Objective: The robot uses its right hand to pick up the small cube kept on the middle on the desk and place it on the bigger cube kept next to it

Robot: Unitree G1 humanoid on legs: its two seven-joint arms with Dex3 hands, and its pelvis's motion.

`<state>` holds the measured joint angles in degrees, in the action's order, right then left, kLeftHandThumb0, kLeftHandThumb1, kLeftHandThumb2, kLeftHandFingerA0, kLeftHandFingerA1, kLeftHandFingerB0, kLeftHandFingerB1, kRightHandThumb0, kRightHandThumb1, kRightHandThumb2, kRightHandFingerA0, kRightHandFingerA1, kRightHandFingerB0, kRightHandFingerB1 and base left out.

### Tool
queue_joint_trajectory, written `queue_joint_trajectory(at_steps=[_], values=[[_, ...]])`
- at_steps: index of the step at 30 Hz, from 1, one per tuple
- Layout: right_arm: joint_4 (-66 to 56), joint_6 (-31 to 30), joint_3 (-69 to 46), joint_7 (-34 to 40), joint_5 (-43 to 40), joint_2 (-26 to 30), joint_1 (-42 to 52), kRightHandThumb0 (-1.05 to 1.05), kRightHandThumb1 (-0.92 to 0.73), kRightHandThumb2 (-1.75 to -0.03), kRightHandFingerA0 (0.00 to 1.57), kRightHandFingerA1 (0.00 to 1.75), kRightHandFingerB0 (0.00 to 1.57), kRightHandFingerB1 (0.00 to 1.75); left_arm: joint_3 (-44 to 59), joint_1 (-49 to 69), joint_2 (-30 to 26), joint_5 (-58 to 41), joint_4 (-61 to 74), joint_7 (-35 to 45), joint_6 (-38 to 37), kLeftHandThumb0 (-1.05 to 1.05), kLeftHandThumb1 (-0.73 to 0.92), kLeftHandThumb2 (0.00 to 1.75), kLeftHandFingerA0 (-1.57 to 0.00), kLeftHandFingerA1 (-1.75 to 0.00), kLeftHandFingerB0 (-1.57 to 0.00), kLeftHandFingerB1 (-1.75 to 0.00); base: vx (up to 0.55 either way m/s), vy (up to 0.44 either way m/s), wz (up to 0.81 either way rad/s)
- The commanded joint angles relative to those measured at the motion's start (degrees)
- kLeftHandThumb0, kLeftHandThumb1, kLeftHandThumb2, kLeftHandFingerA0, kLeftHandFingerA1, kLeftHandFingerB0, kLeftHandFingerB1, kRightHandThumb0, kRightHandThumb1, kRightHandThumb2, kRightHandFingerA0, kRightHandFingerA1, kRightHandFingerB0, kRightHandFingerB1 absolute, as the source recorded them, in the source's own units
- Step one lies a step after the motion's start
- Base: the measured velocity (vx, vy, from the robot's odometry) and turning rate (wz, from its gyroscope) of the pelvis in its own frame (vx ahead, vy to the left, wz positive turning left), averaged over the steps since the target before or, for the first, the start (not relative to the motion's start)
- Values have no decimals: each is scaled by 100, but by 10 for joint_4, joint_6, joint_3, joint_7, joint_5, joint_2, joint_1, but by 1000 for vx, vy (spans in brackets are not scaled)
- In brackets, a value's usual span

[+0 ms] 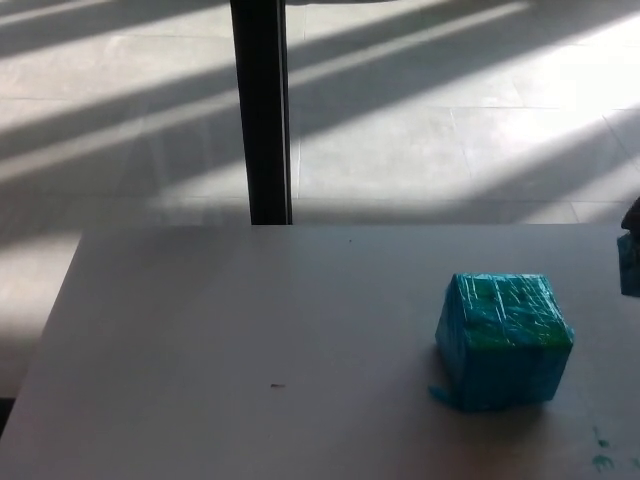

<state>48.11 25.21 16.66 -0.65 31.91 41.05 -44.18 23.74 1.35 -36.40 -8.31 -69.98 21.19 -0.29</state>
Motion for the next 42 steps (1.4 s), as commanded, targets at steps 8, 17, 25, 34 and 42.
queue_joint_trajectory(at_steps=[8, 17, 25, 34, 42], values=[[-204, -55, -14, -154, -37, 1, -4, -9, -66, -72, 88, 170, 63, 139, -3, 3, -17, -1, -1, -5, -1, -81, 65, 106, -31, -60, -34, -54, 0, 0, 0], [-285, -48, -2, -206, -49, -10, 14, -9, -62, -72, 83, 166, 66, 141, 3, 8, -19, -8, 4, 4, -5, -78, 78, 63, -31, -54, -36, -44, 0, 0, 0], [-303, -74, 34, -248, -14, -17, 32, -6, -63, -64, 82, 175, 62, 152, 2, 5, -21, -7, 4, 3, -4, -75, 60, 105, -36, -63, -27, -52, 0, 0, 0], [-242, -51, 82, -226, 45, -17, 14, -28, -63, -62, 77, 153, 80, 66, 2, -1, -23, -7, 3, -2, 7, -77, 78, 63, -36, -55, -39, -43, 0, 0, 0], [-186, -34, 85, -189, 52, -40, -14, -18, -66, -66, 90, 170, 64, 142, -2, -2, -24, -3, -1, 2, -1, -78, 77, 63, -38, -56, -38, -44, 0, 0, 0]])
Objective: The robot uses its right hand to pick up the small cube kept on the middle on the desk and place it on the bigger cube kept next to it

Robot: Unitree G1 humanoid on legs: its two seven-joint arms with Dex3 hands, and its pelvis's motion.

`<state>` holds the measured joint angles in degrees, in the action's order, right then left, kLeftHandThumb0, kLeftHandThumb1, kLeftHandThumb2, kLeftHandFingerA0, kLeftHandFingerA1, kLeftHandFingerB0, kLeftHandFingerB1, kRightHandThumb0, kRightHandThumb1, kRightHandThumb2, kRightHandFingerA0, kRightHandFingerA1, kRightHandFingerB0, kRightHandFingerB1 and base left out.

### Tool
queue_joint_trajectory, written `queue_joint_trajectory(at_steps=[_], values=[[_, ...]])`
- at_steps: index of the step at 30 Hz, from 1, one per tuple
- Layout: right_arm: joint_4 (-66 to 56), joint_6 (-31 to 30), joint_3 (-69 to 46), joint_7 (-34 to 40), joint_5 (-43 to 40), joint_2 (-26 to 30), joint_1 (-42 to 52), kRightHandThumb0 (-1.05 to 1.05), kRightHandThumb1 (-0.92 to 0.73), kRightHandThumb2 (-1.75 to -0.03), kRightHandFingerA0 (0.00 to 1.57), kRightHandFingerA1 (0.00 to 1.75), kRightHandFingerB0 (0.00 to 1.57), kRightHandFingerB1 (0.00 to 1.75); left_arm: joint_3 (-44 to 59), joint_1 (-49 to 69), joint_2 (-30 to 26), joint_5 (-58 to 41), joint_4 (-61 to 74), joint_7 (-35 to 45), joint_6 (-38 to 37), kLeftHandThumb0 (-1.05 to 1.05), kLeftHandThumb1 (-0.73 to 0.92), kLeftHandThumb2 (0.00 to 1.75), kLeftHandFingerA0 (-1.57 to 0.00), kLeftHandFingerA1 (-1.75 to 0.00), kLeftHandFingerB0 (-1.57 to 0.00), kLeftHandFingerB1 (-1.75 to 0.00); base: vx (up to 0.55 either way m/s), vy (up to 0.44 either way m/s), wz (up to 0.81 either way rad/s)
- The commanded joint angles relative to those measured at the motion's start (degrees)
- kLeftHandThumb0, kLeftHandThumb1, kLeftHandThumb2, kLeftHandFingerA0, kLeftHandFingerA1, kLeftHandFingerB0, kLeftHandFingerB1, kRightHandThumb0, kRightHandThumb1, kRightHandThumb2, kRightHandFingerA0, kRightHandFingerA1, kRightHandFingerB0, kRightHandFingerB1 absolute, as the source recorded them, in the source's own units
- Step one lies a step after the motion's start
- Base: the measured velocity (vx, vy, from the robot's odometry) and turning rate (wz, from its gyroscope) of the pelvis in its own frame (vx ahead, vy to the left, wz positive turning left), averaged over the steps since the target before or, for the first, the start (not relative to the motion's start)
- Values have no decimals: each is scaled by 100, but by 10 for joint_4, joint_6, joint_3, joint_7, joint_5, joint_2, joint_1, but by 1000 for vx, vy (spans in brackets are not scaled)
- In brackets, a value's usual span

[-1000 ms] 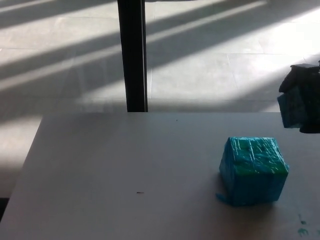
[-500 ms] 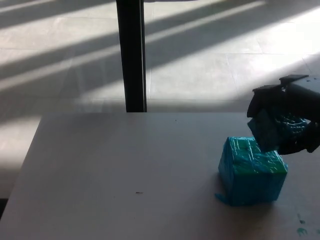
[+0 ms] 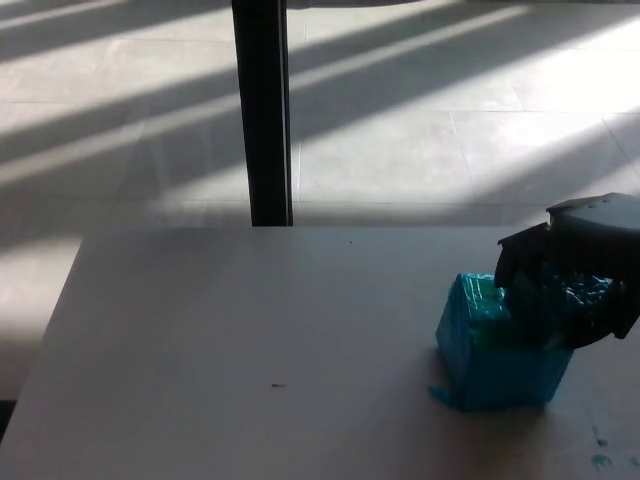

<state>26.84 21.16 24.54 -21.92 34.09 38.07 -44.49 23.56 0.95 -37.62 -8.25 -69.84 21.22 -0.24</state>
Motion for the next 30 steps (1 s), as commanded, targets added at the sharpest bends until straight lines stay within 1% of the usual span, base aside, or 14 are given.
queue_joint_trajectory(at_steps=[1, 3, 4, 5, 6, 7, 8, 20, 21, 24, 25, 26, 27, 30], values=[[28, 4, 7, 24, 32, -14, -15, -18, -66, -66, 90, 170, 64, 142, -1, 3, -11, -3, -3, 1, -4, -78, 77, 63, -38, -56, -38, -44, 0, 0, 0], [28, -13, 7, 17, 39, -21, -24, -19, -70, -62, 86, 173, 60, 147, 0, 5, -11, -5, 1, 3, 0, -76, 78, 63, -34, -55, -37, -44, 0, 0, 0], [33, -18, 7, 21, 42, -26, -30, -14, -69, -63, 88, 171, 61, 146, 3, 4, -11, -9, 4, 2, 7, -80, 63, 104, -32, -61, -32, -54, 0, 0, 0], [36, -16, 6, 24, 43, -28, -32, -14, -69, -63, 88, 171, 61, 146, 4, 3, -10, -11, 4, 2, 10, -80, 63, 104, -32, -61, -32, -54, 0, 0, 0], [41, -23, 5, 24, 44, -35, -38, -15, -71, -66, 87, 172, 61, 149, 0, 7, -10, -7, 5, 3, 7, -76, 78, 63, -33, -52, -38, -42, 0, 0, 0], [47, -21, 5, 30, 46, -39, -41, -14, -69, -67, 88, 172, 62, 147, -5, 7, -11, -1, 5, 2, 5, -77, 79, 64, -33, -52, -38, -41, 0, 0, 0], [51, -22, 4, 33, 46, -43, -44, -21, -73, -72, 70, 175, 59, 157, -7, 8, -12, 0, 6, 2, 3, -77, 79, 64, -38, -55, -39, -43, 0, 0, 0], [42, -18, 3, 19, 50, -62, -49, -26, -70, -68, 73, 175, 61, 159, -6, 3, -10, -4, 1, 1, 3, -76, 78, 63, -40, -58, -40, -46, 0, 0, 0], [38, -22, 5, 16, 53, -61, -47, -21, -70, -69, 90, 174, 62, 148, -7, 3, -10, -2, 1, -3, 4, -77, 78, 63, -42, -58, -41, -45, 0, 0, 0], [34, -15, 13, 4, 59, -52, -38, -22, -65, -73, 74, 175, 66, 148, -5, 6, -11, -6, 5, 3, 7, -77, 77, 63, -37, -57, -39, -43, 0, 0, 0], [30, -13, 16, -3, 60, -48, -33, -20, -63, -74, 73, 175, 66, 152, -10, 8, -11, 0, 6, 1, -1, -82, 65, 106, -32, -60, -33, -54, 0, 0, 0], [20, -6, 21, -11, 64, -37, -22, -21, -68, -66, 73, 175, 63, 154, -9, 9, -11, -1, 7, 3, -1, -78, 78, 64, -36, -54, -38, -43, 0, 0, 0], [15, -8, 24, -20, 65, -33, -19, -23, -69, -67, 79, 164, 78, 100, -11, 8, -11, 1, 6, 2, -2, -77, 79, 64, -33, -54, -38, -43, 0, 0, 0], [-5, -28, 34, -54, 68, -24, -16, -28, -68, -63, 73, 160, 74, 85, -14, 3, -11, 3, 3, -1, -2, -77, 79, 64, -37, -55, -38, -44, 0, 0, 0]])
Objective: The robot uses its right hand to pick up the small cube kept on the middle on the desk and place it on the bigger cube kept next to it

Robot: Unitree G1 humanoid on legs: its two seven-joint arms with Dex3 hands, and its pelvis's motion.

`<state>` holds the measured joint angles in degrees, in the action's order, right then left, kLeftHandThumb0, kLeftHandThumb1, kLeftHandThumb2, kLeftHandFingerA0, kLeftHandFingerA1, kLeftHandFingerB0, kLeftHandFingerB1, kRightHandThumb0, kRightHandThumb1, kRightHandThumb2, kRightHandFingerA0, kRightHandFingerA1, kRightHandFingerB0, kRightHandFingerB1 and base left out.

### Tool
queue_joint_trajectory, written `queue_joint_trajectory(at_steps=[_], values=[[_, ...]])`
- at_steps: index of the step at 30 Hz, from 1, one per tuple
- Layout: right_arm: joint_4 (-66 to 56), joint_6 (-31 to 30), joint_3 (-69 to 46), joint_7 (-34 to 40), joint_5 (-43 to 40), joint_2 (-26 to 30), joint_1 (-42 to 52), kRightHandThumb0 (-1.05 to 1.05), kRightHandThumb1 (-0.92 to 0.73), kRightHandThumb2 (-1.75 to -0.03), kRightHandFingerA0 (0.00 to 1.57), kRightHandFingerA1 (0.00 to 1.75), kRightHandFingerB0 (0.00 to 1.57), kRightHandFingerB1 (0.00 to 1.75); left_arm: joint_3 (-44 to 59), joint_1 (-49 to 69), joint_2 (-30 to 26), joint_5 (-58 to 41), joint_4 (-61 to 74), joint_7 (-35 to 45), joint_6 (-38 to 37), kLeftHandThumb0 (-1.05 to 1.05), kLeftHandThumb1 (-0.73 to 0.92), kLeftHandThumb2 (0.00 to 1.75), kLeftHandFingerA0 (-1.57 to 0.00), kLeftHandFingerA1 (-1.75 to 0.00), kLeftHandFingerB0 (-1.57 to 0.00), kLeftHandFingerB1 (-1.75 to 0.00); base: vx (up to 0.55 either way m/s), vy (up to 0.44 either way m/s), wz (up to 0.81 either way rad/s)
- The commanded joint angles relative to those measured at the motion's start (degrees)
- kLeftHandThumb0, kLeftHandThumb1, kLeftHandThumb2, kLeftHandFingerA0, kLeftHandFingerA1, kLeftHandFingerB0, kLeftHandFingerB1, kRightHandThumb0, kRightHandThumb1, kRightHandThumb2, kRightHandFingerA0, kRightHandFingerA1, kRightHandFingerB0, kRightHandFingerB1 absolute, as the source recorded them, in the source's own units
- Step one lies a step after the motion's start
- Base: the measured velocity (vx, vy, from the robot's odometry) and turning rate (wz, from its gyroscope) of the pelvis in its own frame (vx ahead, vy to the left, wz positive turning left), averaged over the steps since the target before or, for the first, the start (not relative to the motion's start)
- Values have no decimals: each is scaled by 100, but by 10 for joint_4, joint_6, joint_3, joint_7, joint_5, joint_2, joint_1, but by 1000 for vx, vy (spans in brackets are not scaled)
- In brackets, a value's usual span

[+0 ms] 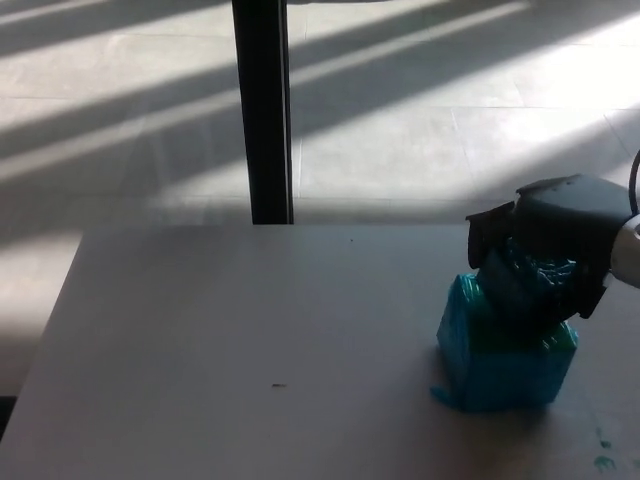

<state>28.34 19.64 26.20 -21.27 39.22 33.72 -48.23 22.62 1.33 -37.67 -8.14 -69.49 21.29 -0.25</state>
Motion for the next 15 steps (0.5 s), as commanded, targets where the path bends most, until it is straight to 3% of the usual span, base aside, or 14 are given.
queue_joint_trajectory(at_steps=[1, 2, 3, 4, 5, 6, 7, 15], values=[[-34, -33, 24, -92, 23, 23, 21, -28, -68, -63, 73, 160, 74, 85, -6, -6, -11, 2, -1, -3, -1, -77, 79, 64, -37, -55, -38, -44, 0, 0, 0], [-65, -104, 59, -185, 76, 23, 8, -38, -55, -60, 73, 149, 32, 35, -5, -7, -11, 1, -4, 0, -5, -84, 65, 107, -32, -60, -31, -53, 0, 0, 0], [-66, -139, 70, -239, 85, 17, -2, -38, -55, -60, 73, 149, 32, 35, -8, -7, -11, 4, -5, -1, -10, -84, 65, 107, -32, -60, -31, -53, 0, 0, 0], [-68, -141, 71, -240, 86, 17, -2, -38, -55, -60, 73, 149, 32, 35, -8, -7, -12, 4, -6, -1, -10, -84, 65, 107, -32, -60, -31, -53, 0, 0, 0], [-67, -146, 84, -269, 101, 18, -11, -49, -52, -55, 29, 107, 16, 29, -8, -8, -12, 4, -7, 0, -9, -84, 65, 106, -33, -60, -30, -53, 0, 0, 0], [-70, -147, 88, -275, 108, 21, -13, -77, -42, -73, 0, 0, 7, 9, -6, -9, -12, 2, -7, 1, -7, -79, 78, 64, -33, -53, -37, -43, 0, 0, 0], [-74, -147, 92, -282, 114, 25, -14, -88, -50, -78, 0, 1, 0, 0, -6, -11, -13, 2, -7, 0, -2, -79, 79, 64, -38, -55, -38, -43, 0, 0, 0], [-101, -141, 74, -253, 82, 26, -8, -88, -52, -85, 0, 17, 0, 0, -3, -19, -15, 0, -12, -4, 9, -75, 79, 64, -32, -54, -39, -43, 0, 0, 0]])
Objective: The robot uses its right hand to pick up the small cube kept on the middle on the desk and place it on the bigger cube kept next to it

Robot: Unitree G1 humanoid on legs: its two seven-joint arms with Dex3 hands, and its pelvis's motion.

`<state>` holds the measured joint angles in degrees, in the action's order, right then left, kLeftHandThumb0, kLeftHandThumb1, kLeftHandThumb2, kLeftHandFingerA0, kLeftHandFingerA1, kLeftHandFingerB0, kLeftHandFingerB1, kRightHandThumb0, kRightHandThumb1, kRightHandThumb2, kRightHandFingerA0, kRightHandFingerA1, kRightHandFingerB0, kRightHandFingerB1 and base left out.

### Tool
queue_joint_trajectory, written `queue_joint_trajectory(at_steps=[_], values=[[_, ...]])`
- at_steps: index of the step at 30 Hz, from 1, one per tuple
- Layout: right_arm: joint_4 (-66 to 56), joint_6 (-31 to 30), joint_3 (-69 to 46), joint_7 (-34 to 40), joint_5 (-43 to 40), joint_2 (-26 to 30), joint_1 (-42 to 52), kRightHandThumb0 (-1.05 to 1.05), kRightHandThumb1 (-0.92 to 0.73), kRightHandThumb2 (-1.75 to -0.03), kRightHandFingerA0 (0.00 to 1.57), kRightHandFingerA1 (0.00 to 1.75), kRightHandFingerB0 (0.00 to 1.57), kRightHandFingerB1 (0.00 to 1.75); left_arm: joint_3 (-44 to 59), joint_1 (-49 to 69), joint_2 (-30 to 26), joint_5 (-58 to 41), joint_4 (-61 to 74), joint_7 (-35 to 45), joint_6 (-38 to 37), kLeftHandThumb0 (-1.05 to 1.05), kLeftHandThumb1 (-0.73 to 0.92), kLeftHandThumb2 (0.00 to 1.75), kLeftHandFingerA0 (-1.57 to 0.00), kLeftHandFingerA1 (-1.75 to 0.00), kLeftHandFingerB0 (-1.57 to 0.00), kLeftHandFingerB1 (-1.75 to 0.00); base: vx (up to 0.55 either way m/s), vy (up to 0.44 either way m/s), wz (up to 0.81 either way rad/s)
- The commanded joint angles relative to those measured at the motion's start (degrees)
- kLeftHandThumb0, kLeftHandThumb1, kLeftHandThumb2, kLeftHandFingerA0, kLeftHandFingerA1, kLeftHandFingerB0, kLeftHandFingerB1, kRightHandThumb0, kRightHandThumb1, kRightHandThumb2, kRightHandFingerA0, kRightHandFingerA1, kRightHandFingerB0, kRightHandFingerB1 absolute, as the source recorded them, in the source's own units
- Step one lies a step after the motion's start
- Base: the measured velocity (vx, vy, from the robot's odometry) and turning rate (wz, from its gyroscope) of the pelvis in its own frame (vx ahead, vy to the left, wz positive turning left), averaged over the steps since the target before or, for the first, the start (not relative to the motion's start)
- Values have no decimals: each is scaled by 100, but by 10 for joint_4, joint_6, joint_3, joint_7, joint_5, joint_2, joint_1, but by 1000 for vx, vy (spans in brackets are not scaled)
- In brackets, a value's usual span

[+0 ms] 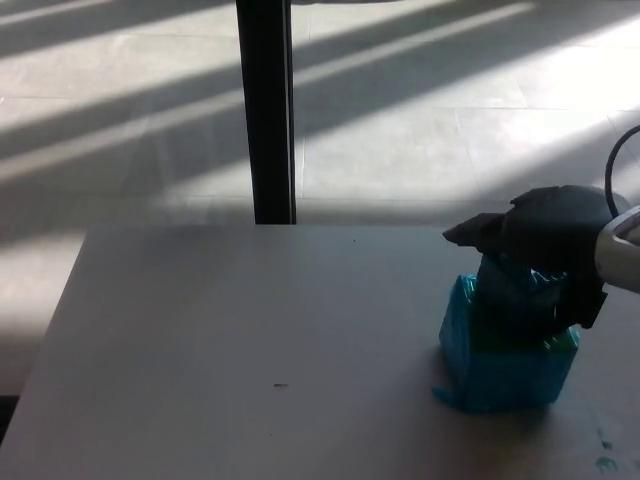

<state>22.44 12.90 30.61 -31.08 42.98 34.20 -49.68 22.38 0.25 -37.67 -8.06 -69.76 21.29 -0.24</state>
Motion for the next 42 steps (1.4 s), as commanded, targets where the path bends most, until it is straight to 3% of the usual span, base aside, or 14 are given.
queue_joint_trajectory(at_steps=[1, 17, 18, 19, 20, 21, 22, 23, 27, 29, 30, 39, 40, 42], values=[[-55, -74, 22, -144, 35, 21, 13, -85, -51, -83, 0, 17, 0, 0, 1, -8, -15, -3, -9, -6, 8, -77, 78, 64, -38, -57, -42, -44, 0, 0, 0], [-89, -116, -23, -192, 0, 21, -7, -85, -52, -84, 0, 12, 0, 0, -5, -1, -19, 1, -6, -4, 2, -77, 79, 64, -32, -56, -39, -45, 0, 0, 0], [-90, -115, -28, -194, -1, 23, -10, -85, -52, -84, 0, 14, 0, 0, -7, 1, -19, 3, -5, -3, 0, -80, 66, 107, -34, -62, -33, -55, 0, 0, 0], [-90, -113, -34, -196, -4, 28, -15, -85, -52, -84, 0, 14, 0, 0, -9, 3, -19, 5, -3, -2, -4, -80, 66, 107, -34, -62, -33, -55, 0, 0, 0], [-93, -109, -45, -187, -7, 32, -15, -84, -51, -85, 0, 15, 0, 0, -4, 2, -18, -1, -6, -2, -3, -77, 79, 64, -37, -56, -41, -45, 0, 0, 0], [-94, -109, -46, -188, -6, 31, -14, -84, -51, -85, 0, 15, 0, 0, -4, 2, -18, -1, -6, -2, -3, -77, 79, 64, -37, -56, -41, -45, 0, 0, 0], [-93, -115, -73, -189, -21, 46, -30, -85, -52, -86, 0, 15, 0, 0, -1, 1, -18, -5, -5, -1, 3, -77, 62, 107, -37, -64, -31, -54, 0, 0, 0], [-93, -116, -87, -192, -28, 52, -37, -85, -51, -86, 0, 15, 0, 0, -7, 3, -18, 2, -3, -5, -4, -78, 79, 64, -41, -56, -42, -44, 0, 0, 0], [-88, -122, -136, -185, -51, 71, -53, -84, -49, -82, 0, 16, 0, 0, 3, 12, -15, -8, -2, 2, 4, -78, 77, 63, -39, -58, -41, -45, 0, 0, 0], [-77, -109, -150, -175, -61, 74, -56, -84, -48, -82, 0, 17, 0, 0, 4, 13, -14, -8, -2, 3, 2, -80, 64, 106, -35, -62, -31, -53, 0, 0, 0], [-76, -111, -159, -174, -64, 78, -57, -85, -48, -82, 0, 16, 0, 0, -5, 16, -15, 2, 0, -2, -5, -78, 79, 64, -37, -55, -42, -44, 0, 0, 0], [-64, -78, -213, -133, -90, 102, -39, -82, -40, -73, 0, 0, 0, 2, 1, 13, -8, -6, -6, 0, 0, -76, 78, 63, -42, -56, -41, -45, 0, 0, 0], [-62, -72, -231, -120, -96, 117, -30, -84, -45, -76, 0, 0, 0, 3, -2, 15, -9, -3, -4, 3, -3, -78, 64, 106, -37, -62, -29, -53, 0, 0, 0], [-65, -79, -235, -124, -98, 124, -28, -84, -45, -76, 0, 0, 0, 3, -5, 15, -9, -1, -3, 2, -2, -78, 64, 106, -37, -62, -29, -53, 0, 0, 0]])
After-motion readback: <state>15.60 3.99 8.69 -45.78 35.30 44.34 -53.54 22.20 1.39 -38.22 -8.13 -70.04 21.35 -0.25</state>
